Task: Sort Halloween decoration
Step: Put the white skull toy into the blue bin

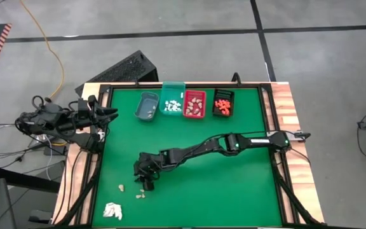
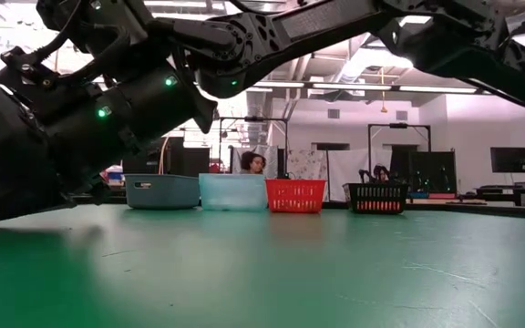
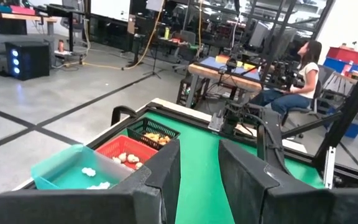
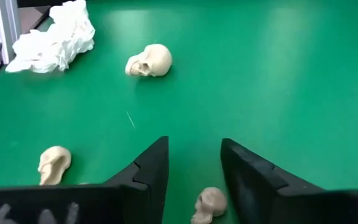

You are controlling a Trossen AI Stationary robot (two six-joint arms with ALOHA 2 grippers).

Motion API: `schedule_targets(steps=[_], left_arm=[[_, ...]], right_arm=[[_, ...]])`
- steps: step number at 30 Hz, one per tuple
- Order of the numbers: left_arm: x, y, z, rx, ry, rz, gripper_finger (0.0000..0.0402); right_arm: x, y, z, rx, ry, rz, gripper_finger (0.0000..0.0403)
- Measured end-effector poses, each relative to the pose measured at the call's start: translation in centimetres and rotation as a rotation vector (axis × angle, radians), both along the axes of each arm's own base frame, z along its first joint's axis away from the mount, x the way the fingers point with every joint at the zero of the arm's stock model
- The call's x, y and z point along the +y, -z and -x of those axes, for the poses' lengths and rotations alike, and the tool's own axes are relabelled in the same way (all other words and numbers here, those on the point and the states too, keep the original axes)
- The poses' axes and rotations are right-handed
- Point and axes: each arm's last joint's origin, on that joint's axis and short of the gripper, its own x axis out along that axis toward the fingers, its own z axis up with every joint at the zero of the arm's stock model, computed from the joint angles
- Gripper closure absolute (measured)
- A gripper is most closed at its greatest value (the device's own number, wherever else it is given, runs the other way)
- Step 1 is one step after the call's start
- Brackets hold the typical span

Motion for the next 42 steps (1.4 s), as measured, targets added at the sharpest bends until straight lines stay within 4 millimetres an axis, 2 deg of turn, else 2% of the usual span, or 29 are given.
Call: schedule_targets(steps=[2, 6, 8, 18, 22, 28, 33, 38, 42], left_arm=[[0.0, 0.0, 0.0, 0.0, 0.0, 0.001, 0.0303], [0.0, 0.0, 0.0, -0.001, 0.0, 0.002, 0.0303], [0.0, 0.0, 0.0, -0.001, 0.0, 0.008, 0.0303], [0.0, 0.0, 0.0, -0.001, 0.001, 0.01, 0.0303], [0.0, -0.1, 0.0, -0.014, 0.001, 0.013, 0.0303], [0.0, -0.3, 0.0, -0.034, 0.001, 0.018, 0.0303], [0.0, -0.6, 0.1, -0.07, 0.002, 0.027, 0.0303], [0.0, -0.8, 0.1, -0.083, 0.003, 0.03, 0.0303], [0.0, -0.8, 0.1, -0.085, 0.004, 0.03, 0.0303]], right_arm=[[0.2, 1.0, 0.0, 0.014, 0.01, 0.014, 0.0246], [0.3, 1.4, 0.0, 0.007, 0.027, 0.032, 0.0271], [0.3, 2.3, 0.0, 0.018, 0.032, 0.03, 0.0285], [0.4, 2.8, 0.0, 0.042, 0.09, -0.036, 0.0368], [0.3, 0.9, 0.0, 0.013, 0.079, -0.05, 0.0392], [-0.8, -2.8, 0.0, -0.048, 0.041, -0.007, 0.0399], [-3.6, -5.5, 0.0, -0.072, 0.087, 0.024, 0.04], [-6.5, -10.0, 0.3, -0.139, 0.132, 0.032, 0.04], [-8.3, -12.1, 0.7, -0.177, 0.143, 0.094, 0.0399]])
